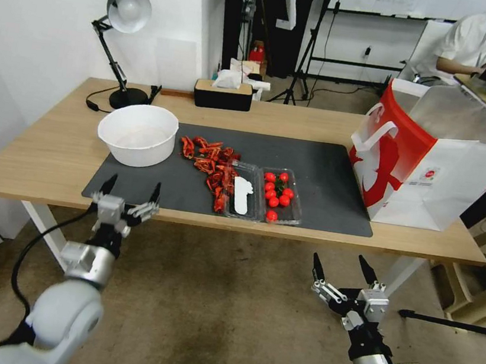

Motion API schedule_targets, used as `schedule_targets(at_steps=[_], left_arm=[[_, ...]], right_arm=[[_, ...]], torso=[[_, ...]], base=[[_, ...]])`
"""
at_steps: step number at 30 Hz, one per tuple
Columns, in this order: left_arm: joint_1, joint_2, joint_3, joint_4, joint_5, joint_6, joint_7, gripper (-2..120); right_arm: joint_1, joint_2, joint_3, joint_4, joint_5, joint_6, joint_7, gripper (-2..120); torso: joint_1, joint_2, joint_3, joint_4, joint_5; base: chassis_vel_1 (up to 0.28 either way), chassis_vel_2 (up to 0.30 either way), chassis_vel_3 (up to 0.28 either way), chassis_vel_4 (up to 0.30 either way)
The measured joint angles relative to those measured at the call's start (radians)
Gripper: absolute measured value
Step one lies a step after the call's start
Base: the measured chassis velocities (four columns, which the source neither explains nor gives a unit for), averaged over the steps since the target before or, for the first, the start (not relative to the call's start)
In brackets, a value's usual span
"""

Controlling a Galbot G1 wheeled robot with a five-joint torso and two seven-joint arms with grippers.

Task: Pick up the trash from the table and place it into the takeout bag.

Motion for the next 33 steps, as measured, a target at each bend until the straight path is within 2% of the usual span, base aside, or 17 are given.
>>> schedule_targets(at_steps=[6, 18, 23, 33], left_arm=[[0.046, -0.037, -0.012, 0.042, 0.023, -0.072, -0.008, 100], [0.058, -0.064, -0.009, 0.081, 0.058, -0.096, -0.003, 100], [0.061, -0.066, -0.004, 0.118, 0.066, -0.137, 0.001, 100], [0.077, -0.066, -0.006, 0.114, 0.058, -0.157, 0.001, 100]], right_arm=[[0.017, -0.006, 0.0, -0.004, 0.016, 0.004, -0.003, 100], [0.038, -0.006, -0.003, -0.01, 0.029, 0.005, -0.032, 100], [0.041, -0.009, 0.0, -0.013, 0.029, 0.005, -0.035, 100], [0.041, -0.008, 0.001, -0.014, 0.027, 0.005, -0.037, 100]], torso=[[0.0, 0.0, 0.0, -0.0002, 0.0], [0.0, 0.0, 0.0, -0.0002, 0.0], [0.0, 0.0, 0.0, -0.0002, -0.0002], [0.0, 0.0, 0.0, 0.0, -0.0001]], base=[[0.0, 0.0, 0.0, 0.0], [0.0, 0.0, 0.0, 0.0], [0.0, 0.0, 0.0, 0.0], [0.0, 0.0, 0.0, 0.0]])
